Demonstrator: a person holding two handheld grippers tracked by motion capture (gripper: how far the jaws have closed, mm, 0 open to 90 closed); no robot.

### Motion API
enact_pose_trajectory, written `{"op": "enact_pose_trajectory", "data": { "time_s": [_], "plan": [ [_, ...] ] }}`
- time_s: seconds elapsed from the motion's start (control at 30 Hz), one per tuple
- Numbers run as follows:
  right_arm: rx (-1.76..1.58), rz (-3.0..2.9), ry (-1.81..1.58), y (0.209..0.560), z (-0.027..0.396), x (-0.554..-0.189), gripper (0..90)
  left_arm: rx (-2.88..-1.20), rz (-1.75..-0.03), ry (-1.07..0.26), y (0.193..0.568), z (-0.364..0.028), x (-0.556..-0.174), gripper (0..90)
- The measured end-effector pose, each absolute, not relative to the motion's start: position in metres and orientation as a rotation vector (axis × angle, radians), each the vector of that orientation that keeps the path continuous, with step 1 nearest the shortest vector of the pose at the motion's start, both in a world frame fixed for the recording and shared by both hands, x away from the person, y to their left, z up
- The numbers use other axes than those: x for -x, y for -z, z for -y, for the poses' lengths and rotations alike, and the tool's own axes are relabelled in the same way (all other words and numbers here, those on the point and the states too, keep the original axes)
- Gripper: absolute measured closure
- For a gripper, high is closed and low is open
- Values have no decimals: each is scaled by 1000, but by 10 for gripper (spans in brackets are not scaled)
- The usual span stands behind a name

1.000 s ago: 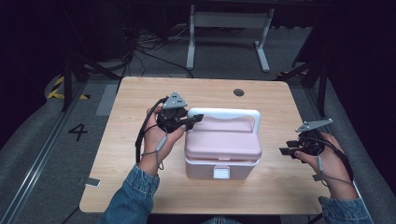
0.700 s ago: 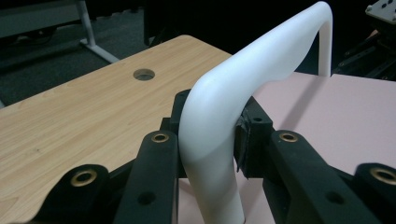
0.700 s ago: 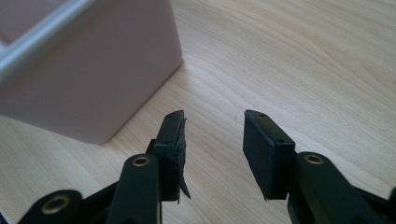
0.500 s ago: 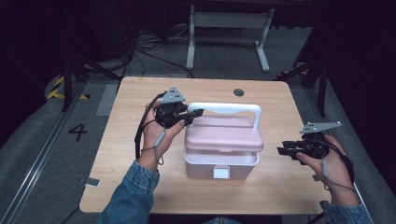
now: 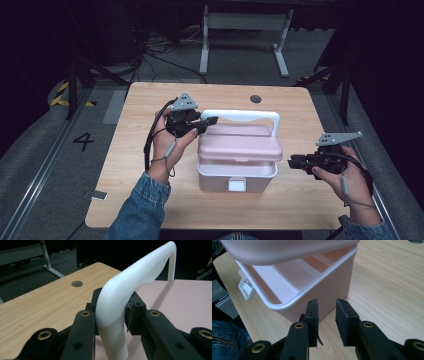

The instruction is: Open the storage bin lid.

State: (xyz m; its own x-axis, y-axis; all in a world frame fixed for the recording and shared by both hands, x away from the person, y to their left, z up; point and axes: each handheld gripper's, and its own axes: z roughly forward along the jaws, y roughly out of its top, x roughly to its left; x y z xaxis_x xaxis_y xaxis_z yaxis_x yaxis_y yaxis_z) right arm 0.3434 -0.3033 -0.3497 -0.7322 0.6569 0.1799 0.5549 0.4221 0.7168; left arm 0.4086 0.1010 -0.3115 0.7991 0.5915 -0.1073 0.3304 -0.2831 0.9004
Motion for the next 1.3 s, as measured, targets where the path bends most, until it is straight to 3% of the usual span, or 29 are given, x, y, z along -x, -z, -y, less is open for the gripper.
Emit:
{"op": "enact_pose_trajectory", "data": {
  "time_s": [0.93, 1.07, 1.3],
  "plan": [
    [-759, -2547, -1471, 351, 268, -339, 848, -1891, -703, -286, 314, -102, -410, 719],
    [-760, -2551, -1470, 351, 267, -339, 846, -1887, -695, -292, 315, -101, -410, 673],
    [-756, -2542, -1466, 351, 267, -339, 849, -1933, -694, -322, 316, -101, -410, 472]
  ]
}}
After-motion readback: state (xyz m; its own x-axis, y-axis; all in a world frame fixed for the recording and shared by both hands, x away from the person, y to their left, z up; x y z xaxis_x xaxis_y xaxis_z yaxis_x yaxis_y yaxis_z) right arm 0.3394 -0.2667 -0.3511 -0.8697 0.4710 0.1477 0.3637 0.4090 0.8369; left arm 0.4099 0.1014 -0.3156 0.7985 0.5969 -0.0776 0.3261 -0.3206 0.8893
